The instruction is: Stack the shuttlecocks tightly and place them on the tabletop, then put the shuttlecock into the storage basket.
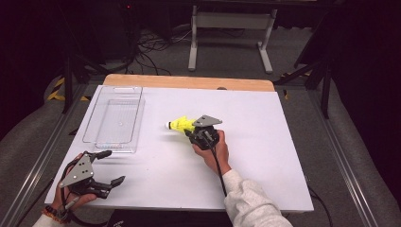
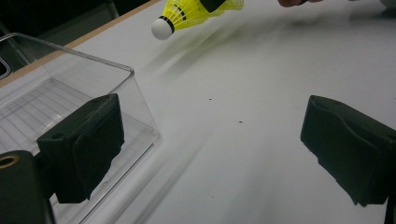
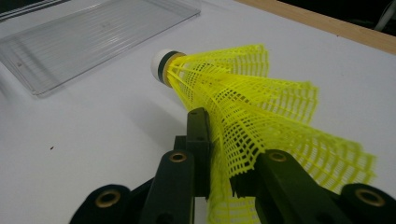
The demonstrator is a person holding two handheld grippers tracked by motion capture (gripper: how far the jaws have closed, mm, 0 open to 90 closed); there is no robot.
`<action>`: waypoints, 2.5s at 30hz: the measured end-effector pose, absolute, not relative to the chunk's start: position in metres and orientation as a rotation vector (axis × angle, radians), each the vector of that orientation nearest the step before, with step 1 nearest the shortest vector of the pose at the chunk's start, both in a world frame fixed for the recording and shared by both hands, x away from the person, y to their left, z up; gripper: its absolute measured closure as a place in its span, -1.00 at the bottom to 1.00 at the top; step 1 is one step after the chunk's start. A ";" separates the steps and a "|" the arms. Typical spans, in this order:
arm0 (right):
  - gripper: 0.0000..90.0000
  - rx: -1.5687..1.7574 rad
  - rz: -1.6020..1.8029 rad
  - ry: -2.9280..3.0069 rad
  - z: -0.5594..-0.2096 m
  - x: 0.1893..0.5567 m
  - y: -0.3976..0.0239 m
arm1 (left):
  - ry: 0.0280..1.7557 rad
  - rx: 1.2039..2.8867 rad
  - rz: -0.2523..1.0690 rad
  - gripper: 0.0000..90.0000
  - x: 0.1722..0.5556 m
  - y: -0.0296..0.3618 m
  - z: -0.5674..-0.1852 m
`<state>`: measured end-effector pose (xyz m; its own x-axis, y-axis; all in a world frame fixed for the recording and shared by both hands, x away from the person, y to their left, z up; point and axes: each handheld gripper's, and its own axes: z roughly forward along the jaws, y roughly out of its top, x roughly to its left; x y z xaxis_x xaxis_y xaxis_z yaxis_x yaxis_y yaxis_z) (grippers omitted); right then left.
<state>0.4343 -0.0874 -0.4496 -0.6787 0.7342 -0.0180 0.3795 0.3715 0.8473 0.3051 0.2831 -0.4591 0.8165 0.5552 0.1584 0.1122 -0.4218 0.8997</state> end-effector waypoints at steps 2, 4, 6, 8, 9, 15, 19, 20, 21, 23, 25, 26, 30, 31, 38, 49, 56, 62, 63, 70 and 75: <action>0.79 0.968 1.232 2.245 -0.449 0.435 -0.088 | 0.492 1.972 0.546 -0.85 0.305 0.283 -0.459; 0.79 0.968 1.234 2.247 -0.449 0.434 -0.088 | 0.500 1.965 0.540 -0.85 0.306 0.284 -0.459; 0.80 0.967 1.239 2.246 -0.449 0.434 -0.087 | 0.497 1.965 0.540 -0.85 0.306 0.284 -0.459; 0.80 0.963 1.241 2.248 -0.448 0.434 -0.087 | 0.492 1.969 0.542 -0.85 0.306 0.283 -0.459; 0.80 0.958 1.240 2.246 -0.448 0.434 -0.087 | 0.492 1.967 0.541 -0.85 0.306 0.283 -0.459; 0.80 0.966 1.252 2.246 -0.447 0.434 -0.089 | 0.492 1.965 0.540 -0.85 0.306 0.283 -0.459; 0.80 0.969 1.259 2.239 -0.446 0.434 -0.091 | 0.485 1.972 0.536 -0.85 0.307 0.282 -0.459; 0.80 0.970 1.258 2.236 -0.445 0.434 -0.091 | 0.488 1.966 0.530 -0.85 0.307 0.282 -0.459; 0.80 0.974 1.261 2.234 -0.445 0.433 -0.092 | 0.487 1.966 0.529 -0.84 0.307 0.282 -0.459; 0.80 0.975 1.262 2.233 -0.444 0.433 -0.092 | 0.483 1.972 0.532 -0.85 0.307 0.282 -0.459; 0.80 0.973 1.262 2.227 -0.444 0.433 -0.093 | 0.480 1.972 0.534 -0.85 0.306 0.281 -0.459; 0.80 0.980 1.264 2.222 -0.444 0.433 -0.093 | 0.480 1.967 0.536 -0.85 0.306 0.281 -0.458; 0.80 0.984 1.267 2.216 -0.442 0.432 -0.096 | 0.475 1.969 0.536 -0.85 0.306 0.280 -0.458; 0.80 0.985 1.275 2.212 -0.442 0.432 -0.096 | 0.475 1.968 0.537 -0.85 0.307 0.280 -0.458; 0.80 0.984 1.290 2.202 -0.439 0.433 -0.099 | 0.478 1.961 0.540 -0.85 0.307 0.281 -0.457; 0.80 0.985 1.327 2.186 -0.435 0.430 -0.101 | 0.473 1.944 0.542 -0.86 0.310 0.283 -0.455; 0.80 0.982 1.329 2.185 -0.435 0.431 -0.096 | 0.476 1.940 0.546 -0.86 0.309 0.284 -0.455; 0.80 0.968 1.341 2.193 -0.434 0.430 -0.087 | 0.473 1.945 0.551 -0.86 0.308 0.285 -0.455; 0.80 0.968 1.341 2.193 -0.434 0.430 -0.087 | 0.473 1.945 0.551 -0.86 0.308 0.285 -0.455; 0.80 0.931 1.368 2.202 -0.426 0.431 -0.072 | 0.471 1.946 0.543 -0.86 0.307 0.284 -0.455; 0.80 0.914 1.374 2.219 -0.424 0.434 -0.062 | 0.466 1.946 0.540 -0.86 0.307 0.283 -0.455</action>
<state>0.4342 -0.0617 -0.4237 -0.7194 0.6943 0.0222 0.3295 0.3129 0.8908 0.3067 0.2832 -0.4549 0.8247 0.5411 0.1649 0.0845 -0.4060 0.9099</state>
